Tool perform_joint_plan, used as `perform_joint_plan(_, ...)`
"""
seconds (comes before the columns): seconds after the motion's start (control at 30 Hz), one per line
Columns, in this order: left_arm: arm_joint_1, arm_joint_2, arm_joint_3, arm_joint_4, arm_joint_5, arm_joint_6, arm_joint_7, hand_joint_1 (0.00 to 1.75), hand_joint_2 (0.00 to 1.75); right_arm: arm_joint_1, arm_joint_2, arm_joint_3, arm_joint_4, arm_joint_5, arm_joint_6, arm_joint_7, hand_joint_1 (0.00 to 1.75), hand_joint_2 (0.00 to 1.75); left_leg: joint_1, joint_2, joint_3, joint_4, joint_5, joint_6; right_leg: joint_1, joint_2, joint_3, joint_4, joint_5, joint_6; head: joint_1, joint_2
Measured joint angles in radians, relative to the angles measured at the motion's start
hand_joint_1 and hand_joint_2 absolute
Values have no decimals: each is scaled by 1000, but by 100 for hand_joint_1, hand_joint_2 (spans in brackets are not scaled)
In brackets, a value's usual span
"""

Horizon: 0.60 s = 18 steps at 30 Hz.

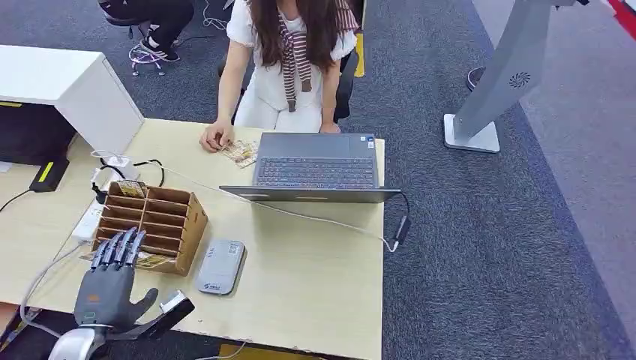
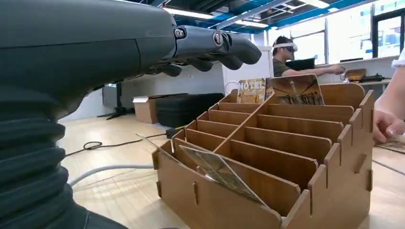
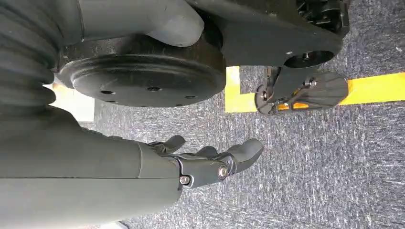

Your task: Pass the card to the sensor for recognition and then transmit it.

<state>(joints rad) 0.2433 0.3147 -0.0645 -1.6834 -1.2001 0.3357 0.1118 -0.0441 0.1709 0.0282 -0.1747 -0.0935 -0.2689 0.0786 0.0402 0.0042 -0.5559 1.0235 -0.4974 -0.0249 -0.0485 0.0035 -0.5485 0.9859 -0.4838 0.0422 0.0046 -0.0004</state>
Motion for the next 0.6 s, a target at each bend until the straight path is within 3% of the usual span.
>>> perform_joint_plan(0.6, -92, -58, 9, 100, -12, 8, -16, 0, 175, -1, 0, 5, 0, 16, 2, 5, 0, 175, 0, 0, 0, 0, 0, 0, 0, 0, 0, 0, 0, 0, 0, 0)
